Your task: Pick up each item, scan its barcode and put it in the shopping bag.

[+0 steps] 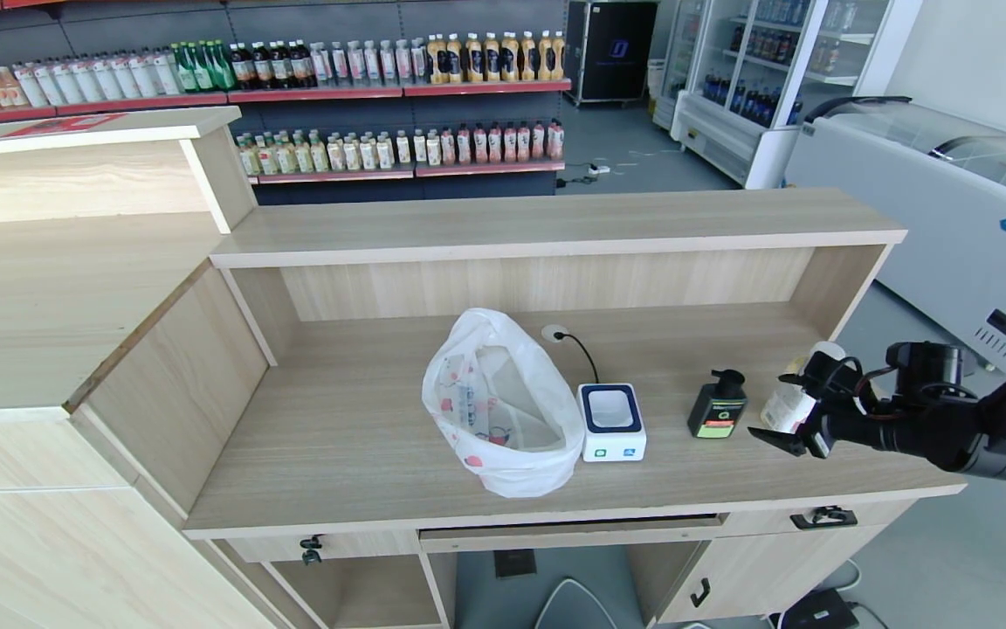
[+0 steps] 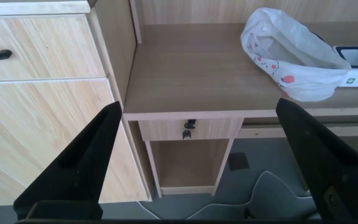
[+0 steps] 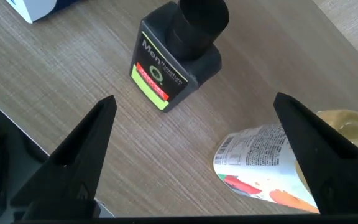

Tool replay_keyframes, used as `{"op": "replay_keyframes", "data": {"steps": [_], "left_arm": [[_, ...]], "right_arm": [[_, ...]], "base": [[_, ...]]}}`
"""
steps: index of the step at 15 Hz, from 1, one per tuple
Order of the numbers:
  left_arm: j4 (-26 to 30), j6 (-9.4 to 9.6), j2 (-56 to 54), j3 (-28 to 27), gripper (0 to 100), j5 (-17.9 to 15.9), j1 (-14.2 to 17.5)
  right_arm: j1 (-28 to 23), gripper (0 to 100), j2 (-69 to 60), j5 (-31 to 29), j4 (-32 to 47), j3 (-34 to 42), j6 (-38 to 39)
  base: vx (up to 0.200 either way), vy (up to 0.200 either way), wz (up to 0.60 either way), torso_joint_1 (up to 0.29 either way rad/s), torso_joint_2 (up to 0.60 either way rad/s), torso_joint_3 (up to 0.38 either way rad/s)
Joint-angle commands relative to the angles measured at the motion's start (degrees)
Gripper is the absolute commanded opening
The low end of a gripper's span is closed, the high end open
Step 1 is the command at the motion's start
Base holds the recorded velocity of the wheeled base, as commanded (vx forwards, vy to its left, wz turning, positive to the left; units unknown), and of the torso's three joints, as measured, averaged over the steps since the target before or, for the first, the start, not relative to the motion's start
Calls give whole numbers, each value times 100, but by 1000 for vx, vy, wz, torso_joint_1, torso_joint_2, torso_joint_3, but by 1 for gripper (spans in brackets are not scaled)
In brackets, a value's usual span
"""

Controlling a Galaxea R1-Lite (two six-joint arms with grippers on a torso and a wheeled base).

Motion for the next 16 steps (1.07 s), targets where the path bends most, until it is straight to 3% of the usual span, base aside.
{"op": "replay_keyframes", "data": {"steps": [1, 14, 15, 16], "left_arm": [[4, -1, 9, 0, 100, 0, -1], [4, -1, 9, 0, 100, 0, -1], [-5, -1, 9, 0, 100, 0, -1], [4, -1, 9, 0, 100, 0, -1]], "right_arm": [[99, 100, 257, 1, 0, -335, -18], [714, 100, 1048, 141, 88, -1029, 18], [758, 0, 1083, 141, 79, -1046, 26], [776, 0, 1091, 132, 79, -1038, 26]], "base": [[0, 0, 0, 0, 0, 0], [0, 0, 0, 0, 0, 0], [0, 0, 0, 0, 0, 0], [0, 0, 0, 0, 0, 0]]}}
